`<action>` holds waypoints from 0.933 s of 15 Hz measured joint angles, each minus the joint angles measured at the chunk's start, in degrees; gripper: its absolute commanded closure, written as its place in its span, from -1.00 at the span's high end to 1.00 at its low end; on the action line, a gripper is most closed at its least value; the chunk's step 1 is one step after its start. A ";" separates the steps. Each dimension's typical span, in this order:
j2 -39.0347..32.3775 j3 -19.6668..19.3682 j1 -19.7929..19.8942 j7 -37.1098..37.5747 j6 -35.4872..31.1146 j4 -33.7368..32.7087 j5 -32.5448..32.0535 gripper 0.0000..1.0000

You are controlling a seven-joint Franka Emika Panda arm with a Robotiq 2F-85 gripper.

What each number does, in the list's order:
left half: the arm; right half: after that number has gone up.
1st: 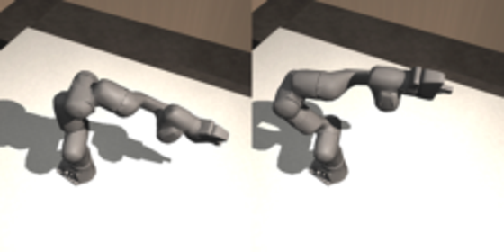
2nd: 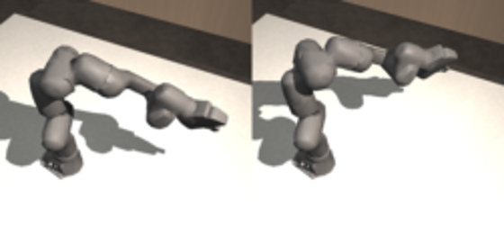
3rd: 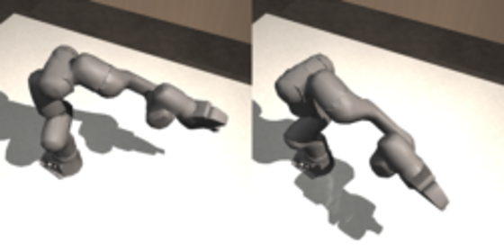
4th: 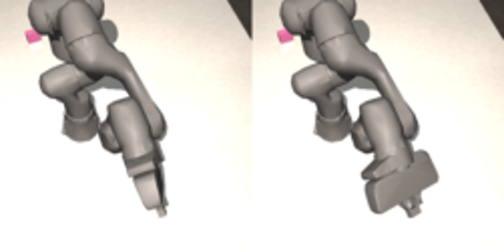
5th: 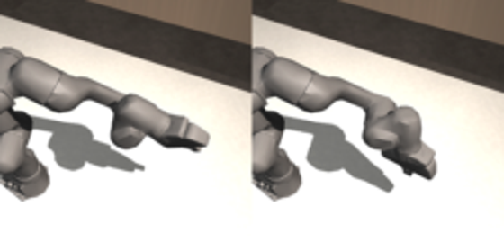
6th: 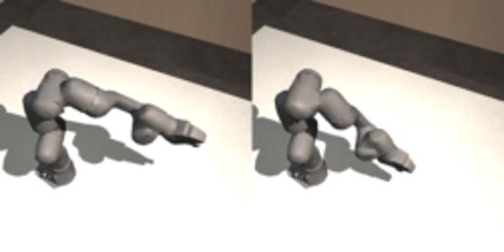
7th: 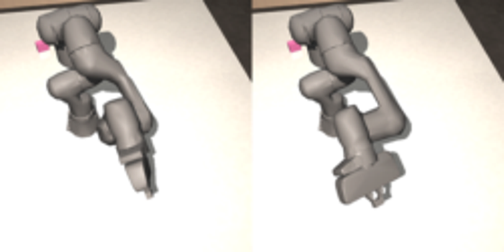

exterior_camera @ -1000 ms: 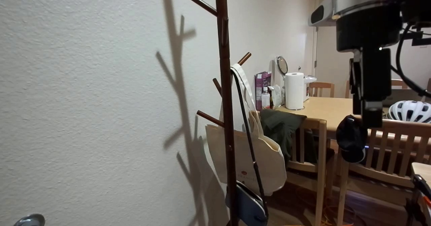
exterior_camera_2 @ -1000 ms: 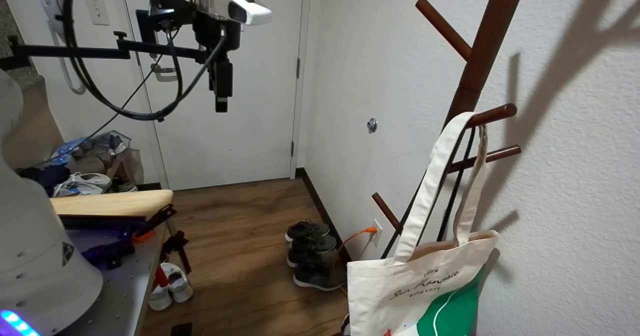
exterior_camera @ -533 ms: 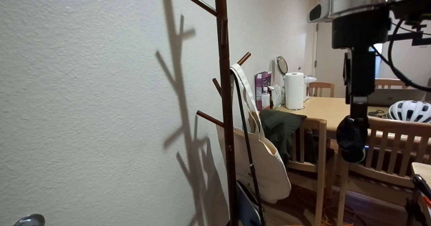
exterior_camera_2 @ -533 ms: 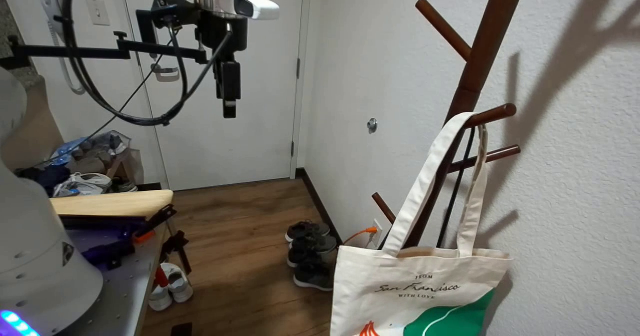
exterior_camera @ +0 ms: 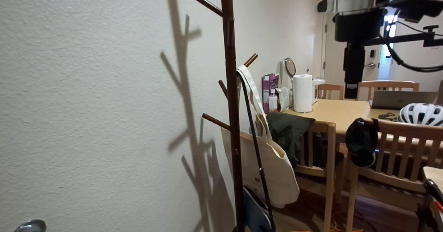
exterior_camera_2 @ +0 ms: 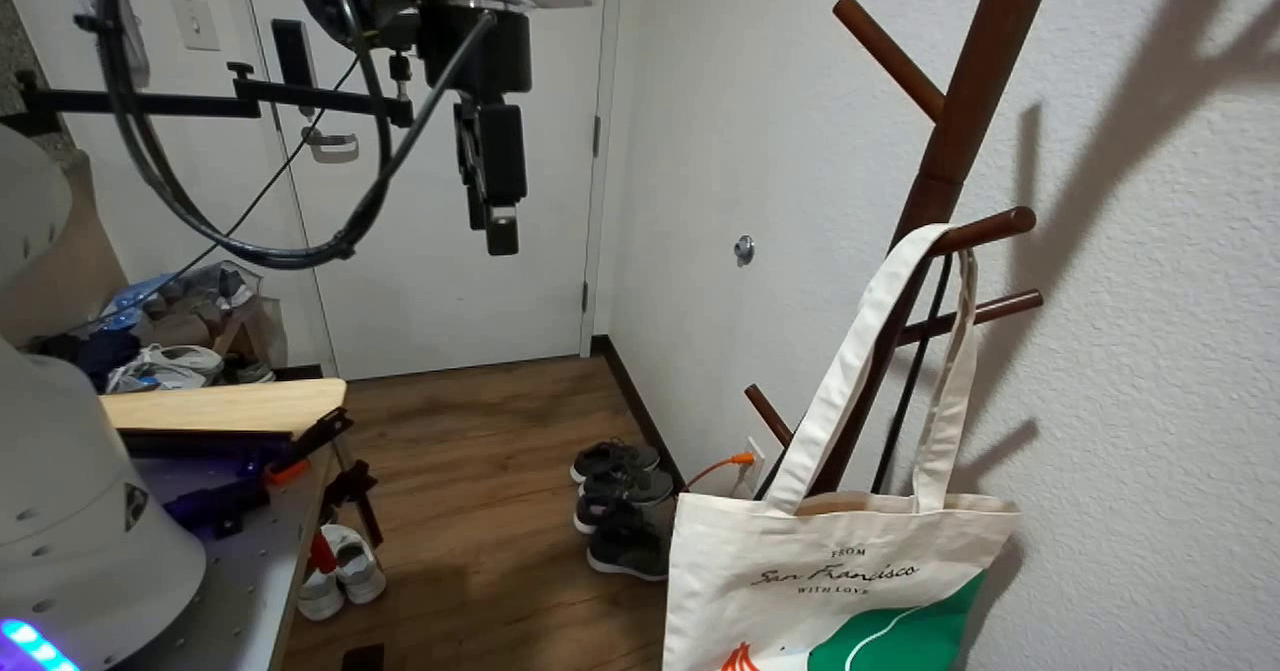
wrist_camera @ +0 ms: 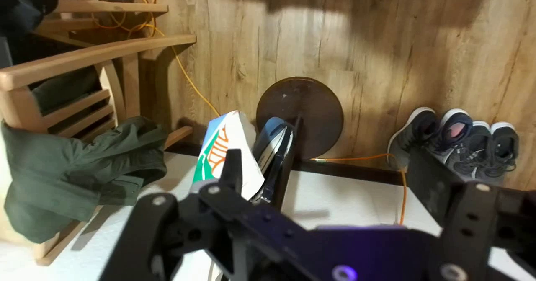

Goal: Unhang the tote bag and hang it on a lower hook of the wooden rack

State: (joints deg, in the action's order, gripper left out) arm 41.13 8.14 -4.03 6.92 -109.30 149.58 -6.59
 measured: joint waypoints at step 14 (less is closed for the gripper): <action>-1.08 -6.16 1.19 -11.07 -3.12 -4.24 -7.09 1.00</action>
State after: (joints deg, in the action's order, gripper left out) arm 40.05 1.98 -2.84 -4.15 -112.42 145.35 -13.68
